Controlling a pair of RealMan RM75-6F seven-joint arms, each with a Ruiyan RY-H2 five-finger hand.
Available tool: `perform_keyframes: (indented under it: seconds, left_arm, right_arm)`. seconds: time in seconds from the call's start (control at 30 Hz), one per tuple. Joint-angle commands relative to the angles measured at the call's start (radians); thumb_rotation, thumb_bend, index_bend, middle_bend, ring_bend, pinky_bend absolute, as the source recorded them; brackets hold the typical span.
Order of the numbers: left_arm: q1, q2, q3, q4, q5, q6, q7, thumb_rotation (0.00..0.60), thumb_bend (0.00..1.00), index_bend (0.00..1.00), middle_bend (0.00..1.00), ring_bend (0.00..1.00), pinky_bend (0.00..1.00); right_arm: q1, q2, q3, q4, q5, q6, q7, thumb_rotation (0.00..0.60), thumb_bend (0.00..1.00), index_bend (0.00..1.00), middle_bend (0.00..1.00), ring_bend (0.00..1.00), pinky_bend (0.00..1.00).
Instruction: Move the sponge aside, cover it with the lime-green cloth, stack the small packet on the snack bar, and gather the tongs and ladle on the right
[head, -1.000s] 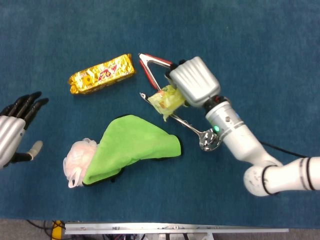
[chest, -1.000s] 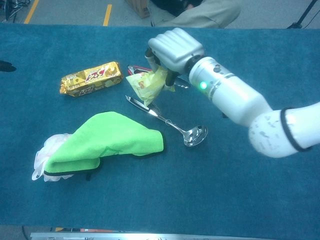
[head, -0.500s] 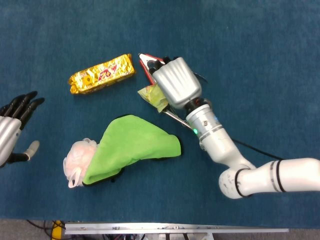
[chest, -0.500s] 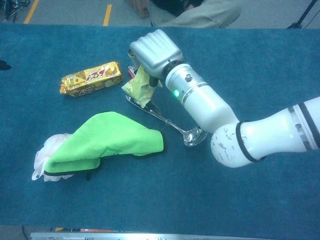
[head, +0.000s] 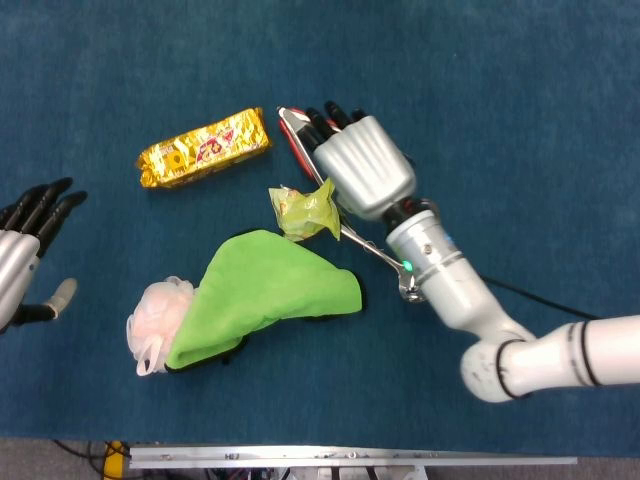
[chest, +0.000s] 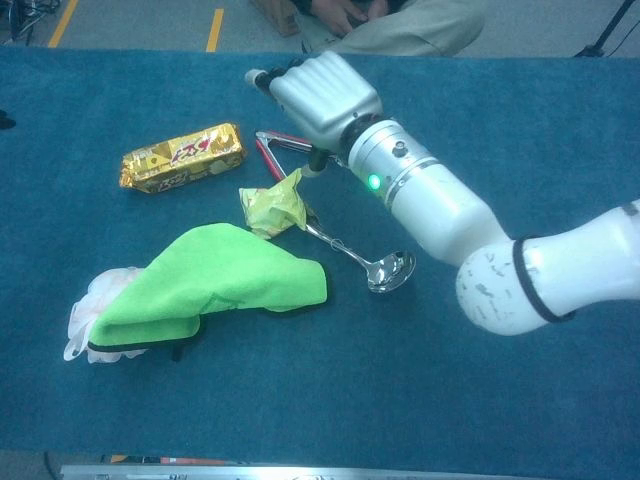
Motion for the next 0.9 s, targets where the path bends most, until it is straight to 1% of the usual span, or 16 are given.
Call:
perform_keyframes:
  seconds: [0.03, 0.17, 0.3, 0.5, 0.7, 0.8, 0.83, 0.9]
  left_arm:
    - [-0.002, -0.003, 0.0, 0.0, 0.001, -0.005, 0.002, 0.6, 0.37, 0.0, 0.0, 0.0, 0.16]
    - [-0.006, -0.011, 0.0, 0.001, 0.002, -0.015, 0.009, 0.6, 0.38, 0.0, 0.0, 0.0, 0.16]
    - [-0.007, -0.017, 0.002, 0.001, 0.004, -0.02, 0.015, 0.6, 0.37, 0.0, 0.0, 0.0, 0.16]
    - [-0.004, -0.021, 0.007, 0.003, 0.004, -0.021, 0.016, 0.6, 0.37, 0.0, 0.0, 0.0, 0.16]
    - [0.006, -0.016, 0.014, 0.008, 0.003, -0.017, 0.008, 0.6, 0.37, 0.0, 0.0, 0.0, 0.16]
    - [0.009, -0.013, 0.017, 0.012, 0.002, -0.016, 0.004, 0.6, 0.37, 0.0, 0.0, 0.0, 0.16]
    - [0.01, -0.012, 0.017, 0.013, 0.001, -0.015, 0.003, 0.6, 0.37, 0.0, 0.0, 0.0, 0.16]
    - [0.013, -0.009, 0.019, 0.012, 0.002, -0.013, -0.001, 0.6, 0.37, 0.0, 0.0, 0.0, 0.16]
  right_arm:
    - [-0.039, 0.08, -0.041, -0.066, -0.006, 0.008, -0.006, 0.6, 0.0, 0.01, 0.23, 0.2, 0.45]
    - [-0.06, 0.139, -0.076, -0.087, 0.023, 0.004, -0.036, 0.6, 0.0, 0.01, 0.23, 0.2, 0.45]
    - [-0.071, 0.159, -0.097, -0.06, 0.085, -0.012, -0.061, 0.6, 0.0, 0.05, 0.23, 0.2, 0.45]
    - [-0.065, 0.126, -0.112, 0.025, 0.148, -0.042, -0.087, 0.6, 0.0, 0.1, 0.25, 0.2, 0.45]
    - [-0.044, 0.07, -0.098, 0.125, 0.196, -0.073, -0.099, 0.6, 0.0, 0.13, 0.26, 0.2, 0.47]
    - [-0.031, 0.037, -0.09, 0.171, 0.211, -0.094, -0.099, 0.6, 0.04, 0.16, 0.27, 0.22, 0.48]
    - [-0.027, 0.026, -0.086, 0.184, 0.208, -0.099, -0.093, 0.6, 0.08, 0.18, 0.29, 0.23, 0.5]
    - [-0.02, 0.003, -0.079, 0.214, 0.208, -0.109, -0.084, 0.6, 0.18, 0.24, 0.35, 0.29, 0.53]
